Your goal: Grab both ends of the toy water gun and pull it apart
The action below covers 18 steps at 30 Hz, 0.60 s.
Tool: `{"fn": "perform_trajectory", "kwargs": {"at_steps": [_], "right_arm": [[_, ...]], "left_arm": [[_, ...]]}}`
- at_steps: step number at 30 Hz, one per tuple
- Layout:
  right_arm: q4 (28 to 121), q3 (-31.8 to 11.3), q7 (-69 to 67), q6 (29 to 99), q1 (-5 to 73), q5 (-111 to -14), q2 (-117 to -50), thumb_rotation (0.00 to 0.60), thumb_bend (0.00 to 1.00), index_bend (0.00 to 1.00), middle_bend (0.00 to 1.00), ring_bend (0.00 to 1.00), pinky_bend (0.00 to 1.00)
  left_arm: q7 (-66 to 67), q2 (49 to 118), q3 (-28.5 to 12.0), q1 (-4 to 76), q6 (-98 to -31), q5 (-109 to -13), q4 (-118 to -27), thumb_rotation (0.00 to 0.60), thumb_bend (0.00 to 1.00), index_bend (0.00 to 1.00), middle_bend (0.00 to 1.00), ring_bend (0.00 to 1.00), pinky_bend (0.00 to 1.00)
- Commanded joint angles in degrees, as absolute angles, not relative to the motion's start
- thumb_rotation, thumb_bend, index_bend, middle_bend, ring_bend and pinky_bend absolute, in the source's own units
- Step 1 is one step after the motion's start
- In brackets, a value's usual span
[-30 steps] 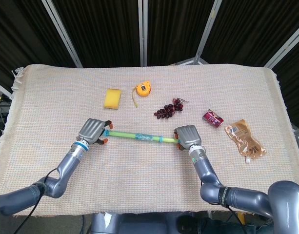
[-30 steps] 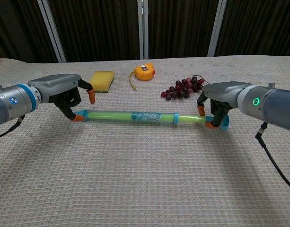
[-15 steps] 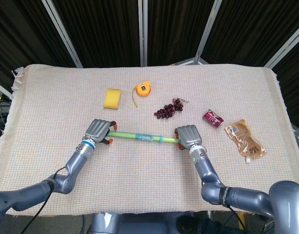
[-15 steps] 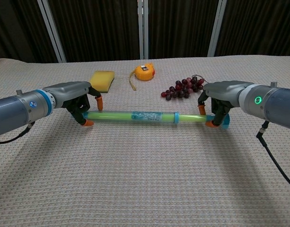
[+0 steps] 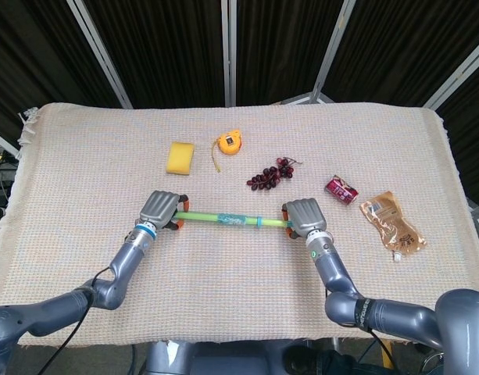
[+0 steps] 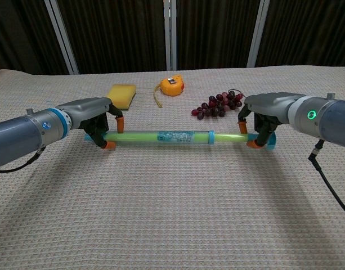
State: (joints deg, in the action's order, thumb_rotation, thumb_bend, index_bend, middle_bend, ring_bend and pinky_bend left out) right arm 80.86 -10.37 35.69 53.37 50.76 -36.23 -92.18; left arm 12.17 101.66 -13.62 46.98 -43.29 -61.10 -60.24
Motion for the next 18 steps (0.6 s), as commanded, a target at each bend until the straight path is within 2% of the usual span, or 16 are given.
{"fn": "perform_trajectory", "kwargs": {"at_steps": [1, 6, 18], "right_arm": [[81.2, -10.3, 35.7, 53.7, 50.7, -36.4, -91.8, 0.600, 0.38, 0.68, 1.00, 1.00, 1.00], [82.3, -10.0, 35.8, 54.9, 50.2, -37.4, -90.7, 0.600, 0.38, 0.68, 1.00, 1.00, 1.00], [86.9, -8.9, 33.8, 57.9, 46.7, -40.4, -83.7, 0.600, 0.38, 0.68, 1.00, 1.00, 1.00]], "left_arm": [[12.0, 101.3, -13.5, 46.9, -43.7, -61.2, -60.7, 0.600, 0.45, 0.77, 0.89, 0.88, 1.00], [12.2, 99.8, -13.2, 46.3, -44.5, -61.1, -61.8, 0.600, 0.45, 0.80, 0.89, 0.88, 1.00], [11.4, 93.6, -10.6, 42.0, -46.2, -60.6, -63.6, 0.600, 0.45, 0.82, 0.89, 0.88, 1.00]]}}
